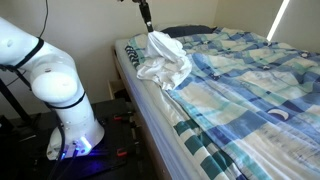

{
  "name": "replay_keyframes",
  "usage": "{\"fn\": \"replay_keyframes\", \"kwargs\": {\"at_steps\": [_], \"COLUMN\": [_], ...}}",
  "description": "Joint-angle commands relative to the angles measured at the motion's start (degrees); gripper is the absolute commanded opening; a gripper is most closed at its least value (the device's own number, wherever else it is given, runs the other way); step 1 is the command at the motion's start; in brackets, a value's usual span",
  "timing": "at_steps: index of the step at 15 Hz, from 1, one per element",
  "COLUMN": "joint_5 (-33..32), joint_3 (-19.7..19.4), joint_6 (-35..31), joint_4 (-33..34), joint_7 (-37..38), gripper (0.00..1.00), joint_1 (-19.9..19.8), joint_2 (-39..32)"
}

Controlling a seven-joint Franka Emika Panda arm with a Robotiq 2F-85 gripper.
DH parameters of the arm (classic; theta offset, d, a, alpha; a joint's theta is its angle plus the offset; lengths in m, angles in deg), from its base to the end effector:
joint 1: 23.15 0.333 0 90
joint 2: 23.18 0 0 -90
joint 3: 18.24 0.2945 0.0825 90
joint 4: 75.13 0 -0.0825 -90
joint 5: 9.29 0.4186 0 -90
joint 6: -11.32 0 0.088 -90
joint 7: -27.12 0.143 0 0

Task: Fold the white t-sheet on the bed

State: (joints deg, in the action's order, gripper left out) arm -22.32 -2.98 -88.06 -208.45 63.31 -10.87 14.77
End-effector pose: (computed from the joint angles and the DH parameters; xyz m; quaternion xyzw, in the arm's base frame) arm 0.3724 0.1711 0.5208 0.9774 -0.0830 0.1186 0.1538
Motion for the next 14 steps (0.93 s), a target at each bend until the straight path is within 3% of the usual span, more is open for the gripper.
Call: {"fn": "replay_keyframes", "kwargs": {"at_steps": [1,6,14], "joint_5": [3.46,7.14,6.26], "joint_3": [1.18,1.85,3.25], "joint_6": [1.52,-1.85,-0.10], "joint_4": [-2.45,-4.57,-2.45], "joint_7": [-2.05,-2.71,-1.82], "gripper": [0.00,0.00,0.00], "joint_1": [-1.20,-1.28,-2.67], "joint_2": [2.83,2.64,0.85]}}
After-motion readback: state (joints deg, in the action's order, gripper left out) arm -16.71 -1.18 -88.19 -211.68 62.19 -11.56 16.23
